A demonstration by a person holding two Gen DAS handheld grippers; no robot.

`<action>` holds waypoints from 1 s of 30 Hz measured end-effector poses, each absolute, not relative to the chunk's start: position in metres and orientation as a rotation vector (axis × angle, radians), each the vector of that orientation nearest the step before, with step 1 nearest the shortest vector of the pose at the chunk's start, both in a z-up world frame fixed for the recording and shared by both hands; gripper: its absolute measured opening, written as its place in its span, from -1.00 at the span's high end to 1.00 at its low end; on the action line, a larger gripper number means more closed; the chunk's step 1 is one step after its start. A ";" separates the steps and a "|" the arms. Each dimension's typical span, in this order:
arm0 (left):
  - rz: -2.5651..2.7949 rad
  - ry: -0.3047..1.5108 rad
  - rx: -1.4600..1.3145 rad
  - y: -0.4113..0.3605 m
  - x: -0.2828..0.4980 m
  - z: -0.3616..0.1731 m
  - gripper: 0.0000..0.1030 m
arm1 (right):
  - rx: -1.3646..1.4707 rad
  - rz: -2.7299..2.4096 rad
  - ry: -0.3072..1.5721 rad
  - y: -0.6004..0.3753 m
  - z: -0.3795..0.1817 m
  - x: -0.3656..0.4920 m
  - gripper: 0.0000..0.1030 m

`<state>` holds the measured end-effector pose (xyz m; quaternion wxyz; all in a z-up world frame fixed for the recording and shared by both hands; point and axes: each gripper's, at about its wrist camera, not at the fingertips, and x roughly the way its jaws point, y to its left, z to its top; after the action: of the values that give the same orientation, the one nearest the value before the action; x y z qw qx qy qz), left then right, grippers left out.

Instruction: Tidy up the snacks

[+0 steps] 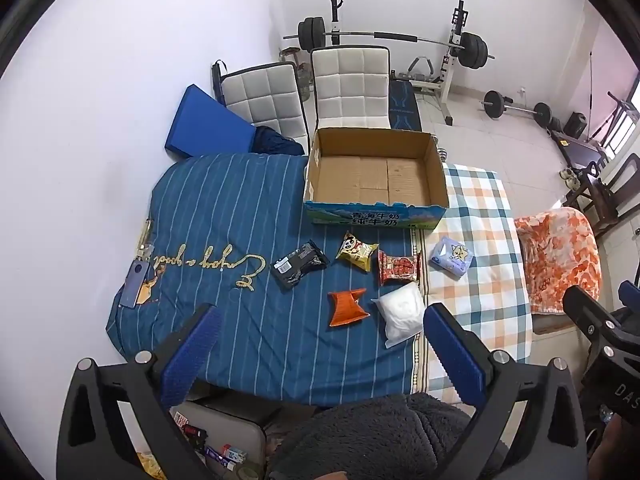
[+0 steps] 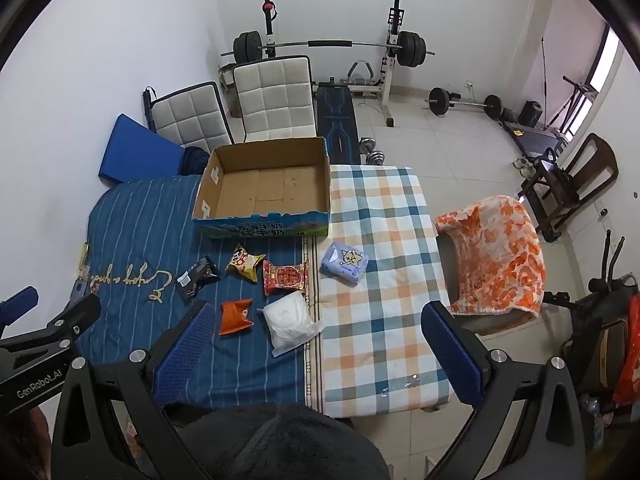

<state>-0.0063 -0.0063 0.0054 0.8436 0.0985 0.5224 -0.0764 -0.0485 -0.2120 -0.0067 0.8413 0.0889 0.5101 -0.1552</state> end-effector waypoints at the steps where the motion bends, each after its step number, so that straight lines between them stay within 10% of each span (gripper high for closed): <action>1: -0.162 1.103 0.206 -0.006 -0.006 0.005 -1.00 | 0.188 -0.329 1.079 -0.212 -0.007 -0.048 -1.00; 30: -0.200 1.092 0.173 -0.007 -0.008 0.005 -1.00 | 0.188 -0.355 1.043 -0.216 -0.004 -0.053 -1.00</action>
<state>-0.0080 -0.0068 0.0053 0.8462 0.0821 0.5178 -0.0949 -0.0534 -0.2160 -0.0035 0.8478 0.0894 0.4949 -0.1683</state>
